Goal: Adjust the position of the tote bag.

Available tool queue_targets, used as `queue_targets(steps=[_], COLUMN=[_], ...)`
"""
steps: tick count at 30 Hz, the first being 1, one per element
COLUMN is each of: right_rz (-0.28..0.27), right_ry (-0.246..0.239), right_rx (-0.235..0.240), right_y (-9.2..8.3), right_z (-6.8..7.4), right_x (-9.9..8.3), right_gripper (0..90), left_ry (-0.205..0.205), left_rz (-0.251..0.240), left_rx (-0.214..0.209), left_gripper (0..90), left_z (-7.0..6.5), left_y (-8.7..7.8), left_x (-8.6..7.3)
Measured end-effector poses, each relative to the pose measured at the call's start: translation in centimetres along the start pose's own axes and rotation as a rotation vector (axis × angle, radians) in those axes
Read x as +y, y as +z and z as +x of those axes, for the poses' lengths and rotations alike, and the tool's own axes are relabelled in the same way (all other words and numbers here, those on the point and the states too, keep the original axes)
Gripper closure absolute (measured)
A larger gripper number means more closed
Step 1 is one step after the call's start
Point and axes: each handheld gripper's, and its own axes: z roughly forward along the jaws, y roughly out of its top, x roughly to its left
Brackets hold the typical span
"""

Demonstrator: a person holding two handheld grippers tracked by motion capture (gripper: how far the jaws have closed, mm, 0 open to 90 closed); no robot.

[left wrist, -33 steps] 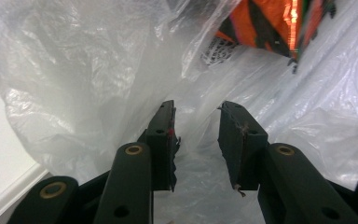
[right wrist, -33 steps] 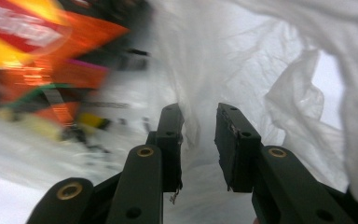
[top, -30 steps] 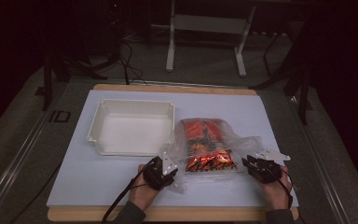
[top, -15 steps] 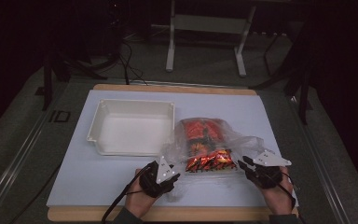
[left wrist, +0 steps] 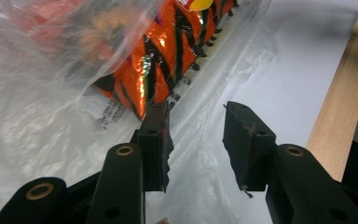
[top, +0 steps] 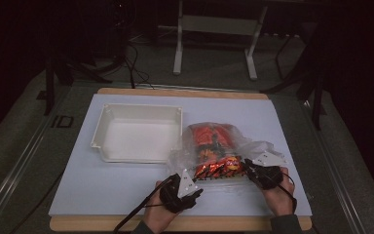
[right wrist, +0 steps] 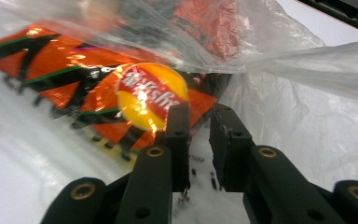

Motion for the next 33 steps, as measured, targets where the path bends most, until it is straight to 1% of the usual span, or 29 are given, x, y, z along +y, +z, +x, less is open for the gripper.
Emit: queue_targets(steps=[2, 3, 5, 6, 8, 11, 15, 17, 19, 20, 21, 22, 23, 25, 28, 31, 33], right_rz=[0.008, 0.008, 0.013, 0.011, 0.005, -0.007, -0.016, -0.018, -0.019, -0.017, -0.017, -0.013, -0.013, -0.011, -0.011, -0.006, -0.003], right_ry=[-0.001, -0.001, -0.009, -0.007, -0.003, 0.002, 0.008, 0.013, 0.018, 0.015, 0.015, 0.015, 0.014, 0.015, 0.020, 0.022, 0.025], right_rx=[-0.012, -0.012, -0.021, -0.026, -0.034, -0.046, -0.058, -0.063, -0.065, -0.065, -0.065, -0.067, -0.069, -0.071, -0.071, -0.070, -0.070], right_y=[0.6, 0.6, 1.1, 1.2, 1.6, 1.8, 2.0, 2.1, 2.2, 2.2, 2.2, 2.3, 2.4, 2.6, 2.7, 2.9, 3.0], right_z=[0.0, 0.0, 0.0, 0.0, -0.1, -0.3, -0.6, -0.9, -1.1, -1.2, -1.2, -1.2, -1.3, -1.4, -1.5, -1.6, -1.6], right_x=[0.3, 0.3, 0.6, 0.7, 1.0, 1.5, 2.0, 2.2, 2.4, 2.5, 2.5, 2.6, 2.7, 2.8, 2.9, 2.9, 2.9], right_gripper=[78.6, 78.6, 78.7, 78.7, 77.9, 76.7, 74.5, 73.5, 72.8, 72.5, 72.5, 72.4, 72.2, 71.8, 71.2, 70.3, 69.5], left_ry=[0.004, 0.004, 0.006, -0.004, -0.018, -0.039, -0.089, -0.093, -0.099, -0.093, -0.093, -0.094, -0.087, -0.087, -0.096, -0.110, -0.112], left_rz=[0.016, 0.016, 0.040, 0.056, 0.079, 0.117, 0.146, 0.160, 0.159, 0.163, 0.163, 0.158, 0.162, 0.158, 0.150, 0.130, 0.129], left_rx=[-0.001, -0.001, 0.019, 0.031, 0.068, 0.138, 0.208, 0.249, 0.285, 0.306, 0.306, 0.345, 0.363, 0.390, 0.419, 0.435, 0.442], left_gripper=[61.5, 61.7, 62.4, 62.8, 63.9, 65.2, 67.0, 67.9, 68.1, 68.2, 68.3, 68.3, 68.3, 68.3, 68.2, 68.2, 68.0], left_z=[-0.2, -0.2, -0.1, 0.1, 0.6, 1.6, 2.8, 3.3, 3.7, 3.9, 3.9, 4.3, 4.5, 5.0, 5.7, 6.5, 6.7], left_y=[0.4, 0.4, 0.9, 1.2, 1.5, 1.9, 2.0, 1.9, 1.7, 1.6, 1.6, 1.4, 1.3, 1.2, 0.9, 0.7, 0.7], left_x=[0.1, 0.1, 0.1, 0.1, 0.1, 0.3, 0.5, 0.7, 1.0, 1.2, 1.2, 1.6, 1.9, 2.2, 2.7, 3.1, 3.3])
